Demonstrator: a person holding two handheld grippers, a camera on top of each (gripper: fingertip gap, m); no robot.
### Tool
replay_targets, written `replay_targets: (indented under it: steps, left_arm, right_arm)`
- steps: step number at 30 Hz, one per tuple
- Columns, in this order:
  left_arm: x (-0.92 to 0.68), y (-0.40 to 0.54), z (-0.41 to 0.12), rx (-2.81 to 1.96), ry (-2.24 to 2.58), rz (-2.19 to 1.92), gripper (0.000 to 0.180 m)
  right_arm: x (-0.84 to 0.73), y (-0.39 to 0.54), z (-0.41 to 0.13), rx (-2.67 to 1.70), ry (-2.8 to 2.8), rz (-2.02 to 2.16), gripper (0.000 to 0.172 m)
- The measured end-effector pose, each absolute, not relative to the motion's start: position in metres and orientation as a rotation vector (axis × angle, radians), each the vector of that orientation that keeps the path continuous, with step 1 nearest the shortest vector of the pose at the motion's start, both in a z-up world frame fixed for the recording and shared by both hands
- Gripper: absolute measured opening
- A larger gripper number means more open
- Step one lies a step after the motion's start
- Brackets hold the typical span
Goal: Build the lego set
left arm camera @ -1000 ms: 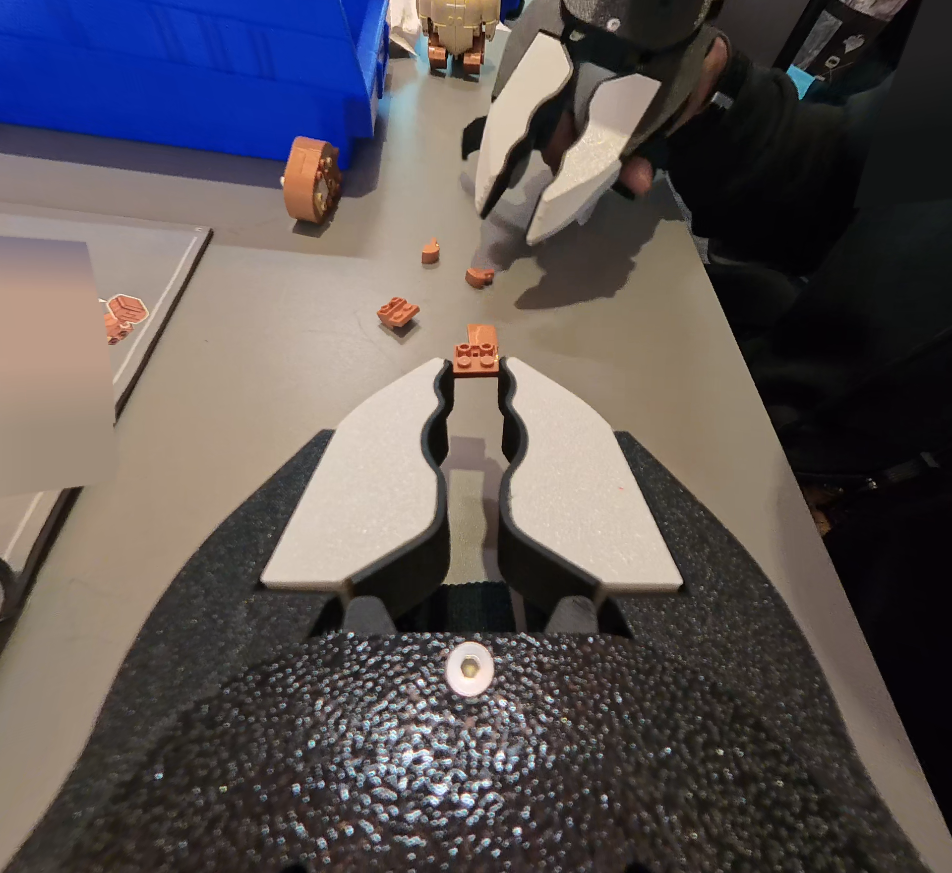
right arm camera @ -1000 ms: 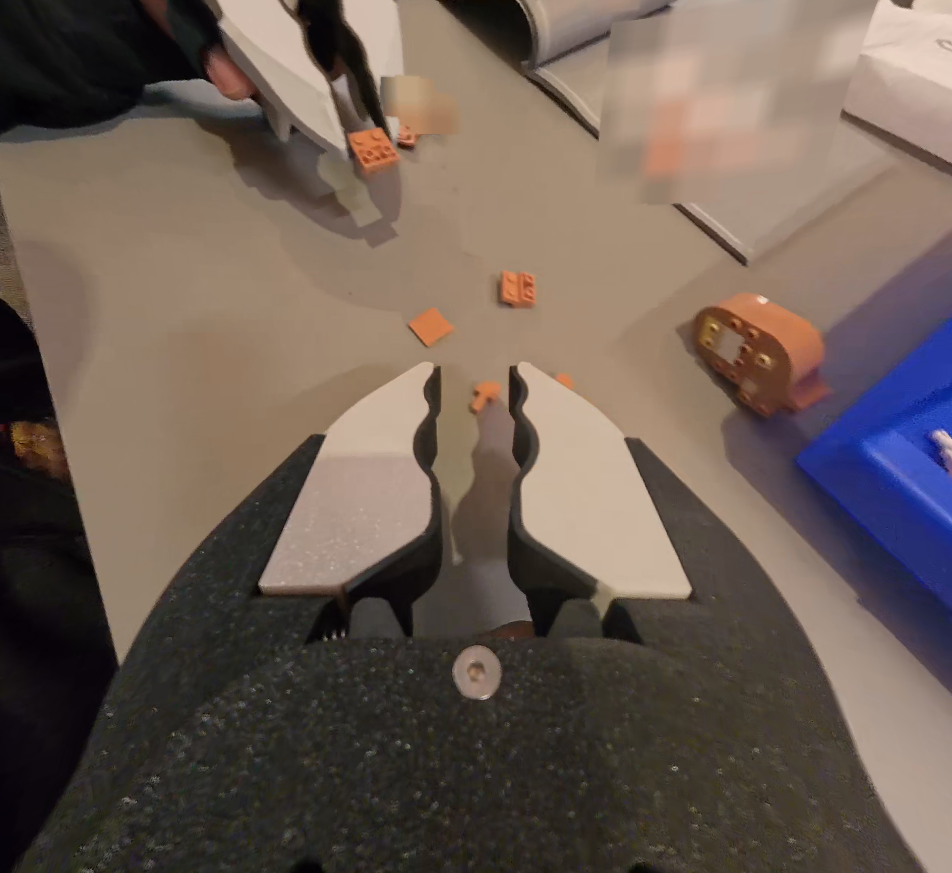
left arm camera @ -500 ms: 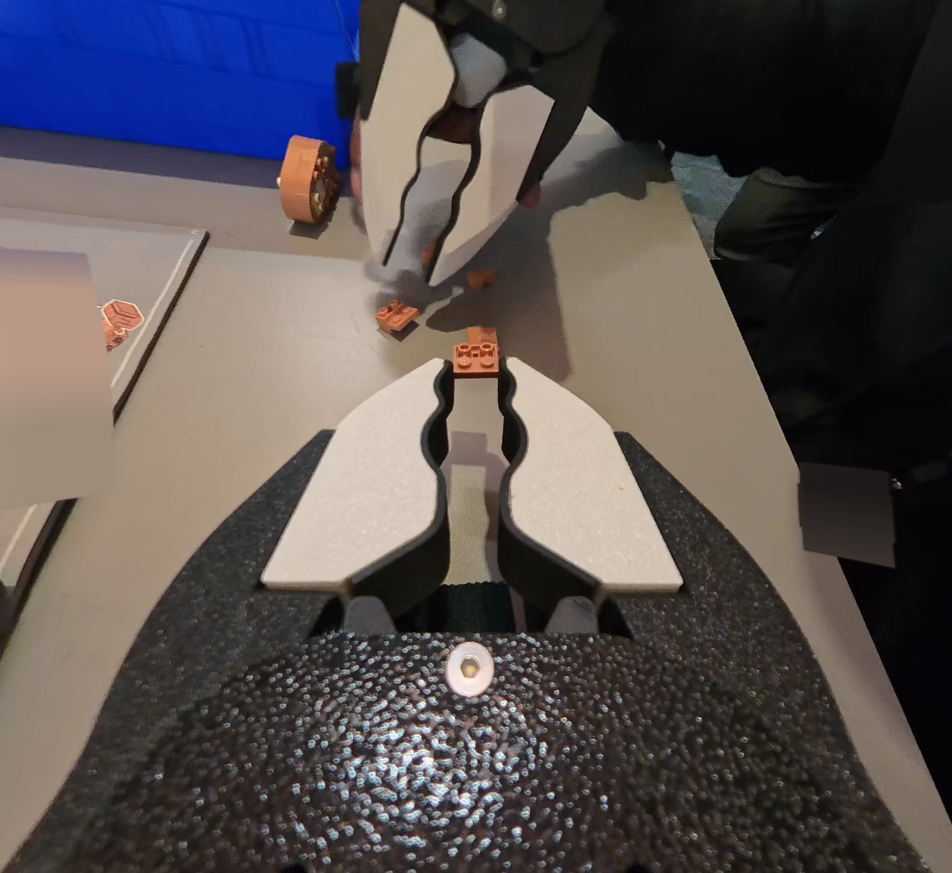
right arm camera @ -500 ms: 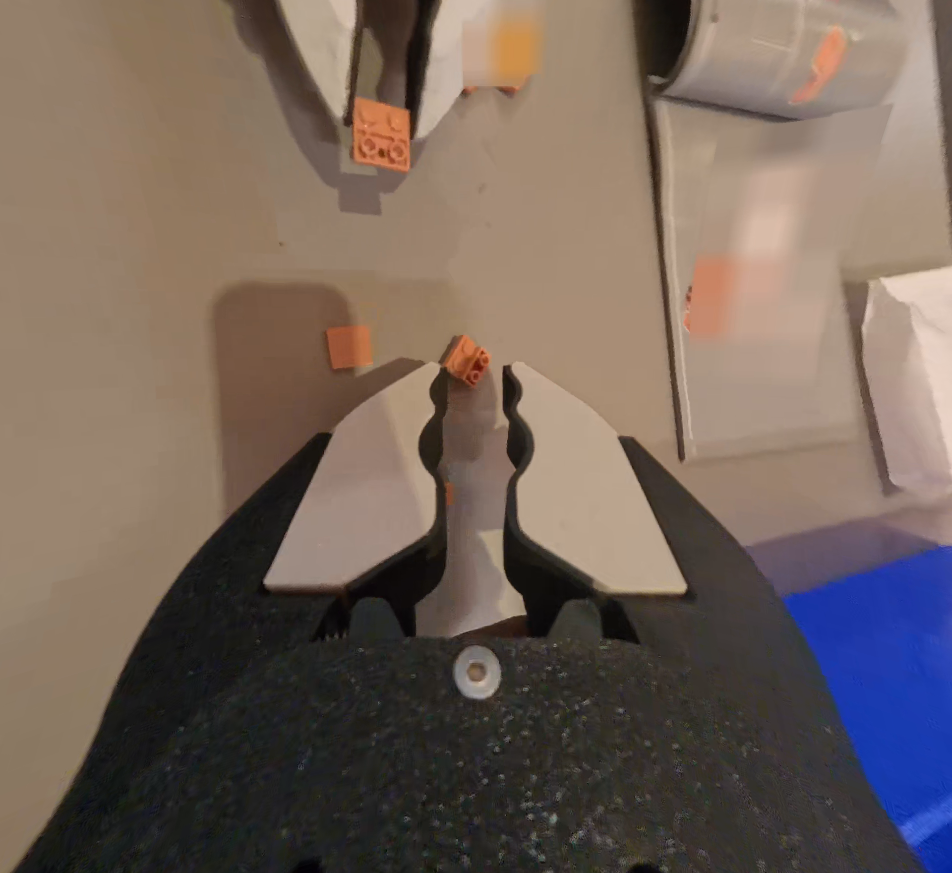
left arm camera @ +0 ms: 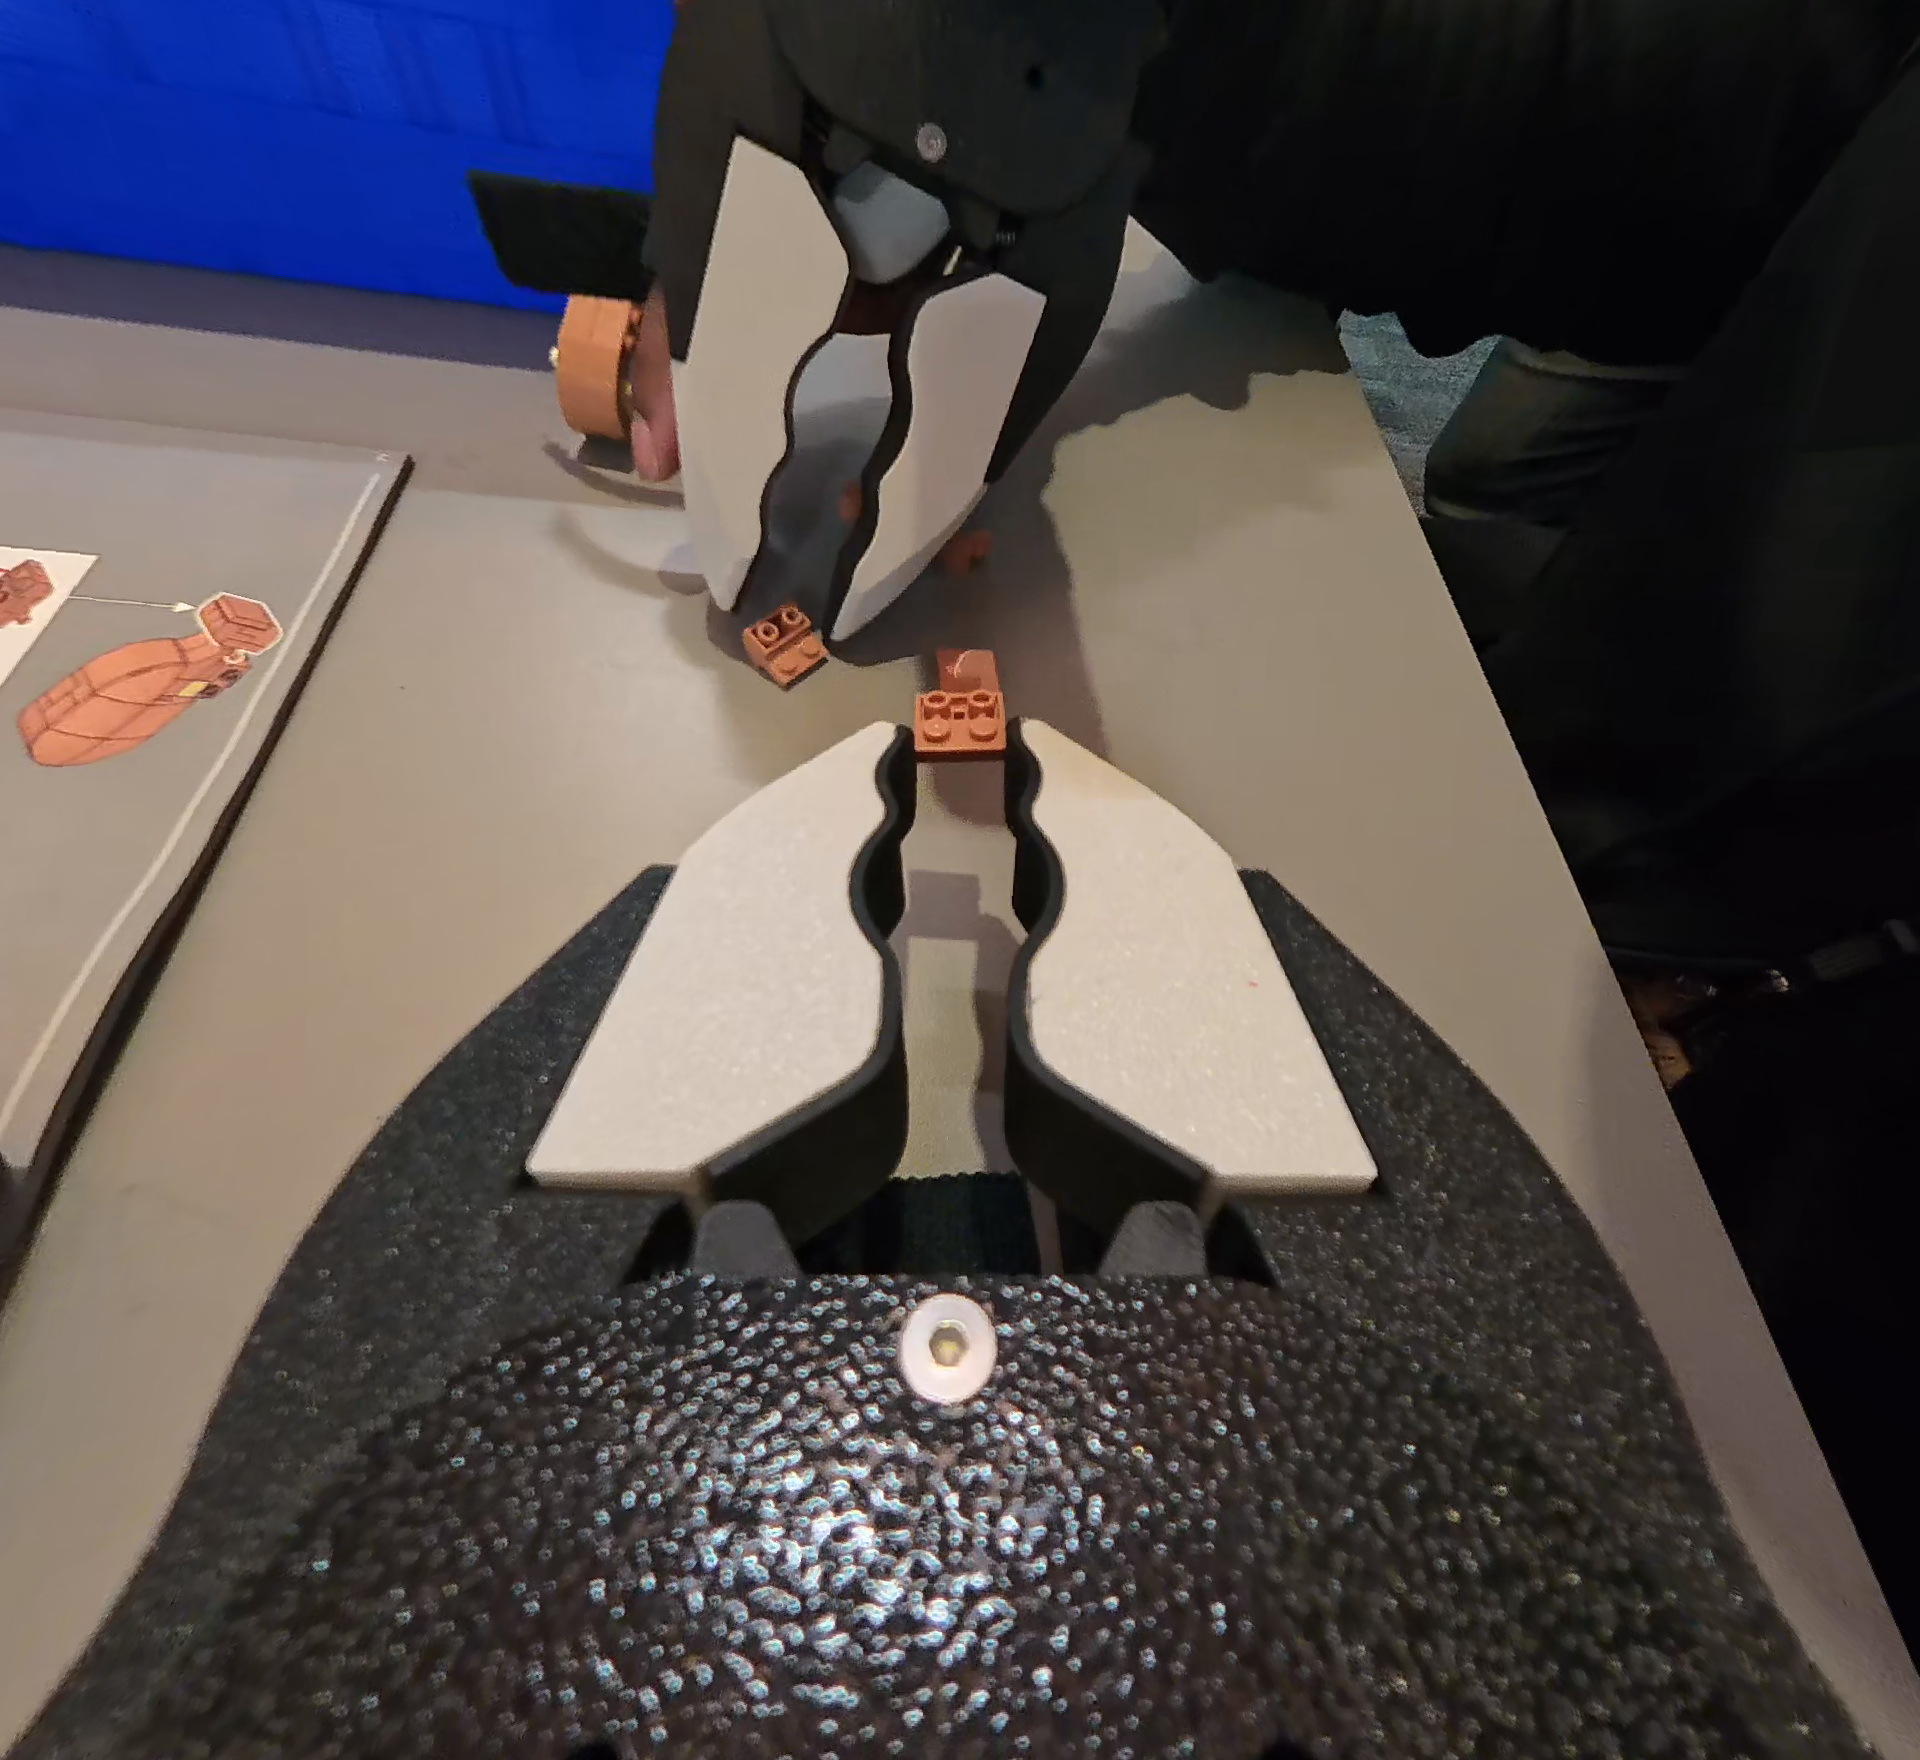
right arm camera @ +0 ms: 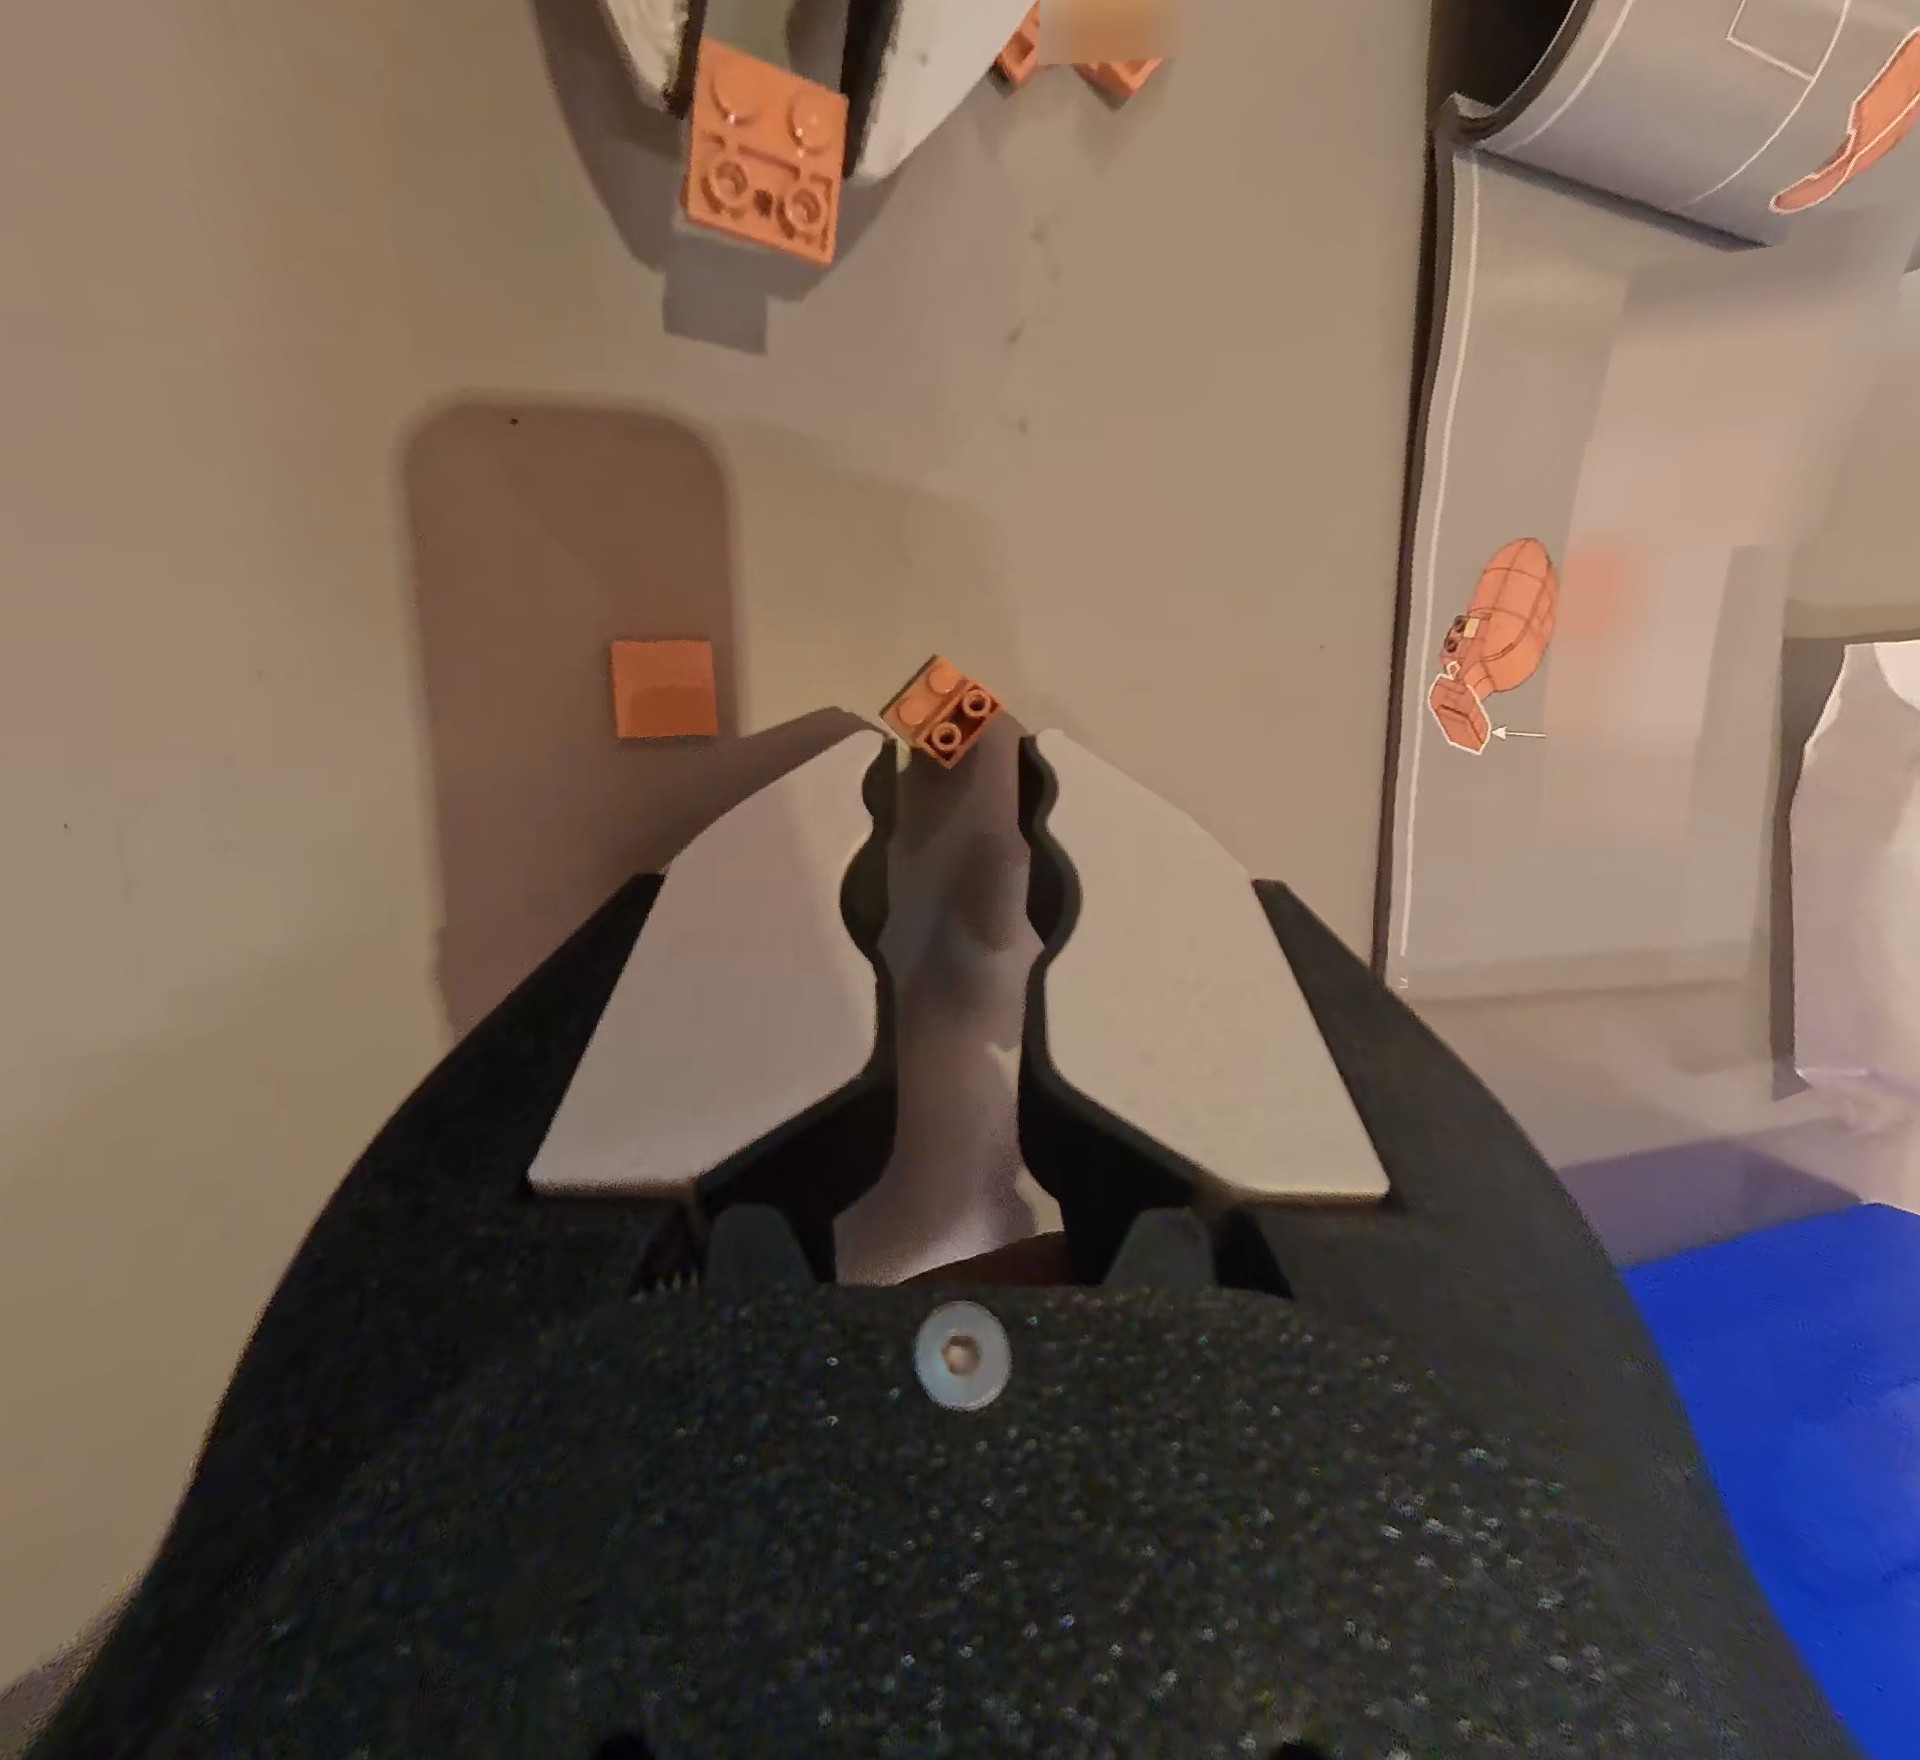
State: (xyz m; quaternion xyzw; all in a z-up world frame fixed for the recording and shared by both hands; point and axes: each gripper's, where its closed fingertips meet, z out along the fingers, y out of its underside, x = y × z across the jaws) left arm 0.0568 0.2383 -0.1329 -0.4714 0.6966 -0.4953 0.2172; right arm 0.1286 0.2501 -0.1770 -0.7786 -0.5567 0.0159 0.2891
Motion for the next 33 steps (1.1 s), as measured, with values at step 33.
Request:
replay_targets:
  steps: [33]
  left_arm:
    - [0.052,0.241,-0.132,-1.301,1.926,-1.336,0.016]
  right_arm:
    - [0.106,0.237,-0.168,-2.153,-1.355,0.15,0.017]
